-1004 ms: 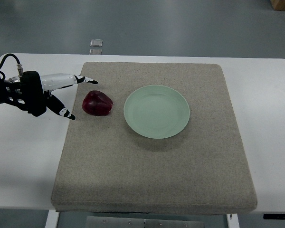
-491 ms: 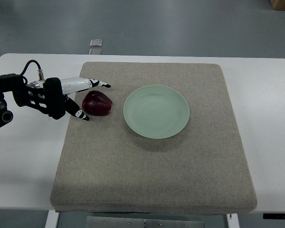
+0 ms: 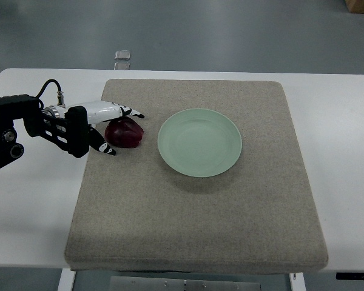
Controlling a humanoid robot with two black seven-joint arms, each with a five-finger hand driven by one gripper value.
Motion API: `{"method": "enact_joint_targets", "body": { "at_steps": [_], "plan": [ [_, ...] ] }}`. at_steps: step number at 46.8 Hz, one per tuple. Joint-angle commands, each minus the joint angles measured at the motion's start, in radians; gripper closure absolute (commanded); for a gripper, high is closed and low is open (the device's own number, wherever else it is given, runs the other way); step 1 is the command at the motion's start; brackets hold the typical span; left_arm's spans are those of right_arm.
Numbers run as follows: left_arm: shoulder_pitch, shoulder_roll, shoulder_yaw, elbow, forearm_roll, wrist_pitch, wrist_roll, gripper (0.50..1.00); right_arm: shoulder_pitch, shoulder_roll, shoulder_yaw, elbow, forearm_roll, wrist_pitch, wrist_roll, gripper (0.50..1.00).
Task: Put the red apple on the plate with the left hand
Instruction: 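Close the left hand fingers around the red apple, then carry the apple with the left hand over the green plate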
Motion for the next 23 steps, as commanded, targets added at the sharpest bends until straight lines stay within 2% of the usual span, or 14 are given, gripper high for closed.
{"method": "enact_joint_targets", "body": {
  "at_steps": [1, 4, 10, 11, 23],
  "plan": [
    [-0.006, 0.001, 0.000, 0.000, 0.002, 0.000, 0.003, 0.703, 0.000, 0.000, 0.000, 0.000, 0.000, 0.001, 0.000, 0.536],
    [-0.009, 0.003, 0.005, 0.002, 0.002, 0.000, 0.003, 0.816, 0.000, 0.000, 0.000, 0.000, 0.000, 0.001, 0.000, 0.536],
    [-0.017, 0.003, 0.005, 0.002, 0.000, 0.000, 0.004, 0.988, 0.000, 0.000, 0.000, 0.000, 0.000, 0.001, 0.000, 0.536],
    [-0.018, 0.005, 0.005, 0.002, 0.000, 0.000, 0.004, 1.000, 0.000, 0.000, 0.000, 0.000, 0.000, -0.001, 0.000, 0.536],
    [-0.113, 0.032, -0.012, -0.029, -0.021, 0.008, -0.006, 1.000, 0.000, 0.000, 0.000, 0.000, 0.000, 0.001, 0.000, 0.536]
  ]
}}
